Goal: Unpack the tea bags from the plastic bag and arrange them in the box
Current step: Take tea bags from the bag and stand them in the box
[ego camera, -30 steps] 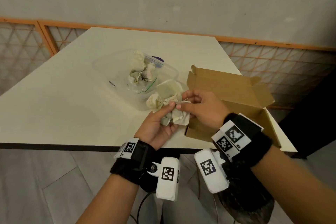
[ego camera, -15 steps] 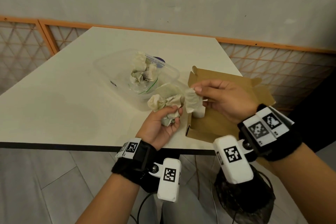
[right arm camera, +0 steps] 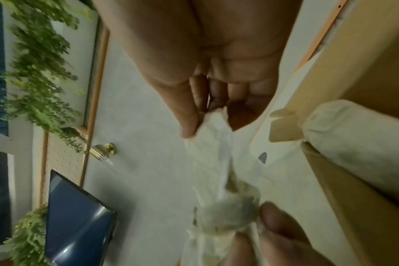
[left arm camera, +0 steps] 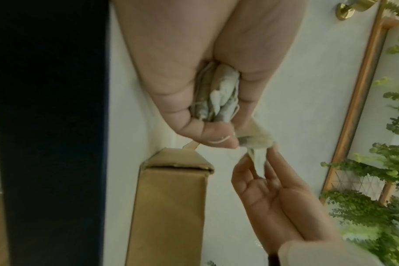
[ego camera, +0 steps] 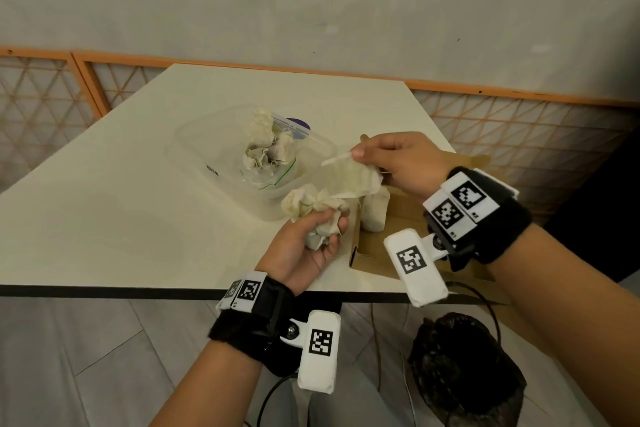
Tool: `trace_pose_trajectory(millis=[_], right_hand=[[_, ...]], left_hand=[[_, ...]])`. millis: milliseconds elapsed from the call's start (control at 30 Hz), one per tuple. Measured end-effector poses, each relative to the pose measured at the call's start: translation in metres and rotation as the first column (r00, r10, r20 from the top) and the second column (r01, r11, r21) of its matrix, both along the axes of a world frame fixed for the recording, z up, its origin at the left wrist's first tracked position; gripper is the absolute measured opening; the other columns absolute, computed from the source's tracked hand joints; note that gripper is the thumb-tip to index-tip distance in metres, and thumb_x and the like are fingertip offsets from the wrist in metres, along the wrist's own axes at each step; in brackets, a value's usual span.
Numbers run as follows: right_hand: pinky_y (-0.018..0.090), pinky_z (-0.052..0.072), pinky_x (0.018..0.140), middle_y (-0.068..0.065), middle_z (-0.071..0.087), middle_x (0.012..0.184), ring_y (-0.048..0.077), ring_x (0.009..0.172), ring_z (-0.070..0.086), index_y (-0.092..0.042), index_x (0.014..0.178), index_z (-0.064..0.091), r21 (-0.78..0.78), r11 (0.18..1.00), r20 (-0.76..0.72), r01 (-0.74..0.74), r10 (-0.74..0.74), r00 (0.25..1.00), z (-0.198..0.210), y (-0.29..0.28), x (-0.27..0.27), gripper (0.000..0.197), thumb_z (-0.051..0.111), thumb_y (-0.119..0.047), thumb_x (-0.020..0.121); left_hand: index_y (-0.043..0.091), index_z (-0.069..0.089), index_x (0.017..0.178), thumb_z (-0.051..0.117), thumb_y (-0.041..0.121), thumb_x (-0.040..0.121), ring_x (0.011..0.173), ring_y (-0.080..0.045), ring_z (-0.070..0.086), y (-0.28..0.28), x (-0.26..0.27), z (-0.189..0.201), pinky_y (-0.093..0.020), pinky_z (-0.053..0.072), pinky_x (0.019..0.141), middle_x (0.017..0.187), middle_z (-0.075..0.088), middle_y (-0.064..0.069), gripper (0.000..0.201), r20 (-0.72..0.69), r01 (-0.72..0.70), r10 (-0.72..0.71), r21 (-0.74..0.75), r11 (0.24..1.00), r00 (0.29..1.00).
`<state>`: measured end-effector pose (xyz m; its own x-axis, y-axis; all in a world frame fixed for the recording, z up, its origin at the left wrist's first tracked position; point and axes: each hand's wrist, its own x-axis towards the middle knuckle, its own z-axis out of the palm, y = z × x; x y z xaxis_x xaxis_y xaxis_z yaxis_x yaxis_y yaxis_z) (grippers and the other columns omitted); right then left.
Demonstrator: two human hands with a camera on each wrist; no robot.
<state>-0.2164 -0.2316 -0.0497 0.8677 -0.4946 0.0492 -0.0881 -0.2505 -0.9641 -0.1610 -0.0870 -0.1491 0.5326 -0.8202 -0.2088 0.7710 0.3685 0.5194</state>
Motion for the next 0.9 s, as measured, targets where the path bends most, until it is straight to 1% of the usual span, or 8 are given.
trace_pose_trajectory(millis=[167, 233, 300, 367, 467, 567, 700, 900], right_hand=[[0.015, 0.052, 0.062, -0.001, 0.068, 0.075, 0.007, 0.068, 0.064, -0.008, 0.083, 0.069, -0.05, 0.964, -0.039, -0.26, 0.258, 0.965, 0.02, -0.004, -0.023, 0.007, 0.062, -0.006, 0.083], [0.012, 0.05, 0.066, -0.006, 0.069, 0.077, 0.001, 0.071, 0.064, -0.011, 0.086, 0.07, -0.144, 0.918, -0.179, -0.371, 0.344, 0.922, 0.023, -0.001, -0.027, 0.007, 0.064, -0.01, 0.083], [0.011, 0.048, 0.069, -0.008, 0.069, 0.079, -0.002, 0.072, 0.063, -0.012, 0.089, 0.071, -0.22, 0.862, -0.327, -0.457, 0.377, 0.867, 0.019, 0.005, -0.026, 0.009, 0.065, -0.016, 0.083], [0.019, 0.049, 0.079, -0.007, 0.069, 0.083, 0.004, 0.08, 0.064, -0.016, 0.088, 0.071, -0.261, 0.833, -0.398, -0.488, 0.368, 0.84, 0.012, 0.008, -0.019, 0.008, 0.066, -0.019, 0.083], [0.029, 0.049, 0.088, -0.007, 0.069, 0.085, 0.009, 0.085, 0.063, -0.022, 0.084, 0.071, -0.351, 0.805, -0.43, -0.478, 0.315, 0.846, 0.005, 0.008, -0.009, 0.004, 0.067, -0.021, 0.083], [0.02, 0.046, 0.075, -0.006, 0.064, 0.077, 0.005, 0.074, 0.059, -0.012, 0.095, 0.068, -0.32, 0.863, -0.343, -0.392, 0.28, 0.897, 0.005, 0.01, -0.006, 0.013, 0.067, -0.016, 0.083], [0.02, 0.045, 0.069, -0.002, 0.058, 0.08, 0.01, 0.072, 0.056, -0.014, 0.115, 0.057, -0.263, 0.903, -0.369, -0.34, 0.232, 0.9, 0.002, 0.008, -0.012, 0.043, 0.074, -0.021, 0.076], [0.017, 0.045, 0.07, 0.001, 0.063, 0.078, 0.011, 0.071, 0.056, -0.012, 0.086, 0.068, -0.301, 0.915, -0.36, -0.27, 0.153, 0.92, 0.004, 0.003, -0.019, 0.008, 0.071, -0.014, 0.079]], left_hand=[[0.008, 0.074, 0.079, 0.057, 0.013, 0.083, 0.067, -0.012, 0.067, 0.0, 0.002, 0.0, -0.016, 0.052, 0.052, 0.083, 0.069, -0.007, 0.018, -0.055, -0.045, 0.044, -0.011, 0.999, 0.998], [0.006, 0.066, 0.091, 0.06, 0.015, 0.079, 0.068, -0.014, 0.066, -0.001, 0.002, 0.0, -0.02, 0.053, 0.058, 0.083, 0.069, -0.009, 0.016, -0.027, -0.059, 0.059, 0.002, 0.998, 0.998], [0.005, 0.061, 0.104, 0.063, 0.022, 0.078, 0.087, -0.019, 0.065, 0.0, 0.002, -0.002, -0.028, 0.054, 0.077, 0.096, 0.069, -0.012, 0.032, 0.037, -0.042, 0.042, 0.012, 0.999, 0.998], [0.005, 0.061, 0.113, 0.067, 0.032, 0.079, 0.104, -0.023, 0.063, 0.003, -0.001, -0.001, -0.037, 0.05, 0.089, 0.11, 0.067, -0.014, 0.043, 0.101, -0.008, 0.009, -0.009, 1.0, 0.995], [0.006, 0.059, 0.12, 0.074, 0.026, 0.075, 0.102, -0.022, 0.066, 0.004, -0.004, -0.001, -0.035, 0.059, 0.077, 0.113, 0.067, -0.015, 0.052, 0.163, 0.034, -0.024, -0.057, 0.998, 0.986], [0.007, 0.058, 0.119, 0.065, 0.004, 0.078, 0.086, -0.018, 0.069, 0.002, -0.004, -0.002, -0.023, 0.056, 0.061, 0.104, 0.069, -0.01, 0.041, 0.155, -0.027, 0.033, -0.036, 0.999, 0.987], [0.009, 0.061, 0.11, 0.064, 0.007, 0.076, 0.073, -0.01, 0.067, 0.001, -0.001, -0.002, -0.016, 0.05, 0.051, 0.091, 0.07, -0.004, 0.034, 0.124, -0.088, 0.09, -0.024, 0.996, 0.988], [0.011, 0.065, 0.102, 0.065, 0.021, 0.076, 0.069, -0.011, 0.065, 0.0, -0.001, -0.003, -0.017, 0.052, 0.051, 0.091, 0.07, -0.006, 0.027, 0.077, -0.084, 0.086, -0.025, 0.996, 0.993]])
